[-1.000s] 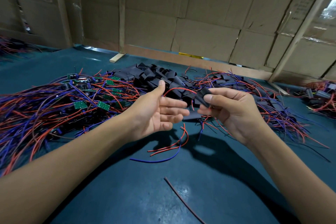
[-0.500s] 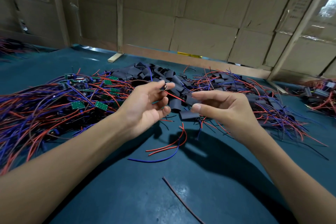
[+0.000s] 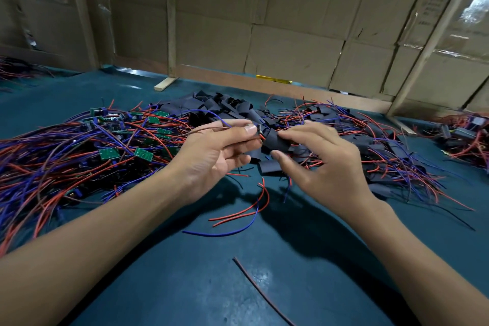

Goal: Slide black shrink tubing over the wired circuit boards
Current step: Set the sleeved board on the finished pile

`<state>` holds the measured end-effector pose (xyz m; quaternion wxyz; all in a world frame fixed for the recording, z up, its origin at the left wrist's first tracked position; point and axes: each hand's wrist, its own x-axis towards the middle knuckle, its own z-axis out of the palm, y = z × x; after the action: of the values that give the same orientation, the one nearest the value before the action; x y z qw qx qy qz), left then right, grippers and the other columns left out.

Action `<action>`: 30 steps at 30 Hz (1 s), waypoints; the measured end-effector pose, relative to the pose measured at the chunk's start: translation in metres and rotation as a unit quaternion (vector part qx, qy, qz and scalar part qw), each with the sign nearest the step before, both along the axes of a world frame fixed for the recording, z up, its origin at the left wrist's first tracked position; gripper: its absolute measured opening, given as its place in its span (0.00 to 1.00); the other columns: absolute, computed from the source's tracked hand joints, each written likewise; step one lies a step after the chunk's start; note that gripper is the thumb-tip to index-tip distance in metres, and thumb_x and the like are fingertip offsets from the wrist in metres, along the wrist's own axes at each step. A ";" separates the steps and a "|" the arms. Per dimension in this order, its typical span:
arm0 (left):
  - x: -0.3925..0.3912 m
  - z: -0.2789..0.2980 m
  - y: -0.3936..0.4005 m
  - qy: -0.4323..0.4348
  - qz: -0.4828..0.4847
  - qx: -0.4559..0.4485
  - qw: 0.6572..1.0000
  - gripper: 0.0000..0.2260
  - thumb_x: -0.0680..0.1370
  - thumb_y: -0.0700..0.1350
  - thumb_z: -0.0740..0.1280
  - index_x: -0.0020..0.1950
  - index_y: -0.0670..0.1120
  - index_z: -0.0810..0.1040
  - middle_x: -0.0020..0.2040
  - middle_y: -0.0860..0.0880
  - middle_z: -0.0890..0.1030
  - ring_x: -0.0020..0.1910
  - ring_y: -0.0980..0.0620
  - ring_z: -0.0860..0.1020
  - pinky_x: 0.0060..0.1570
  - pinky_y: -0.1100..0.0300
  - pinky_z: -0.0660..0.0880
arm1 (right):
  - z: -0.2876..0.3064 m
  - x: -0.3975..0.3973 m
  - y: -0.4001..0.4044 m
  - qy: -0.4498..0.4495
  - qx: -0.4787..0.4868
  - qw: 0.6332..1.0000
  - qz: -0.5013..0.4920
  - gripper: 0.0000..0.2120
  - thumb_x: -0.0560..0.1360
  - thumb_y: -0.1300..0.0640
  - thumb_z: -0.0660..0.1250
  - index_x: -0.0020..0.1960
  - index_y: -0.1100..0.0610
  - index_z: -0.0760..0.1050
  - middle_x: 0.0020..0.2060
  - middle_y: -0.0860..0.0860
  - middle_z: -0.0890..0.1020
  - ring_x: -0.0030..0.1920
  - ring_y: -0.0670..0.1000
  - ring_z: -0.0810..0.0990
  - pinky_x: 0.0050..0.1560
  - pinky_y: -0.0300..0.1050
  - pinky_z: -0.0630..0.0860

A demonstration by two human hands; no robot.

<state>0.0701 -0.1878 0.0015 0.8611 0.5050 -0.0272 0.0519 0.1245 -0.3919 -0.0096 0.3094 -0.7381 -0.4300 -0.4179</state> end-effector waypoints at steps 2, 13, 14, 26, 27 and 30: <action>-0.001 -0.001 -0.002 -0.013 0.003 0.025 1.000 0.10 0.67 0.41 0.76 0.46 0.44 0.84 0.45 0.44 0.86 0.42 0.49 0.85 0.35 0.61 0.78 | 0.001 -0.003 0.002 0.007 0.002 1.000 0.016 0.13 0.72 0.62 0.79 0.54 0.65 0.84 0.50 0.57 0.85 0.50 0.55 0.85 0.57 0.50 0.80; -0.001 -0.001 -0.002 -0.012 0.005 0.017 1.000 0.13 0.67 0.41 0.76 0.49 0.42 0.82 0.41 0.46 0.84 0.37 0.51 0.83 0.34 0.62 0.78 | 0.001 -0.008 0.007 -0.007 0.038 0.999 0.025 0.13 0.72 0.66 0.78 0.55 0.67 0.83 0.51 0.58 0.85 0.51 0.52 0.84 0.60 0.40 0.77; -0.001 0.000 -0.001 -0.006 -0.003 0.013 1.000 0.12 0.67 0.41 0.76 0.48 0.42 0.83 0.40 0.46 0.84 0.37 0.51 0.83 0.34 0.62 0.79 | 0.001 -0.007 0.007 -0.005 0.035 0.999 0.029 0.13 0.72 0.66 0.78 0.55 0.67 0.83 0.52 0.58 0.85 0.51 0.52 0.84 0.60 0.40 0.77; -0.002 0.000 0.003 0.005 -0.053 -0.035 0.998 0.05 0.71 0.42 0.72 0.44 0.45 0.87 0.43 0.46 0.85 0.40 0.53 0.83 0.37 0.61 0.79 | 0.002 -0.009 0.007 0.023 0.039 0.998 0.036 0.15 0.72 0.65 0.79 0.57 0.67 0.83 0.52 0.57 0.85 0.51 0.51 0.85 0.60 0.39 0.77; -0.002 0.000 0.004 0.005 -0.057 -0.036 0.998 0.05 0.71 0.42 0.72 0.45 0.45 0.87 0.43 0.46 0.85 0.40 0.53 0.83 0.37 0.61 0.79 | 0.002 -0.009 0.008 0.026 0.038 0.998 0.034 0.15 0.72 0.65 0.79 0.58 0.67 0.83 0.52 0.57 0.85 0.51 0.50 0.84 0.60 0.38 0.77; -0.002 -0.001 0.005 0.007 -0.064 -0.033 0.997 0.05 0.71 0.42 0.73 0.45 0.45 0.87 0.45 0.46 0.85 0.41 0.52 0.83 0.38 0.61 0.79 | 0.000 -0.008 0.008 0.030 0.036 0.998 0.029 0.15 0.72 0.65 0.79 0.57 0.66 0.83 0.51 0.56 0.86 0.51 0.48 0.84 0.60 0.38 0.76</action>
<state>0.0678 -0.1832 0.0005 0.8792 0.4736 -0.0516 -0.0062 0.1164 -0.3842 -0.0092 0.3608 -0.7256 -0.4266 -0.4016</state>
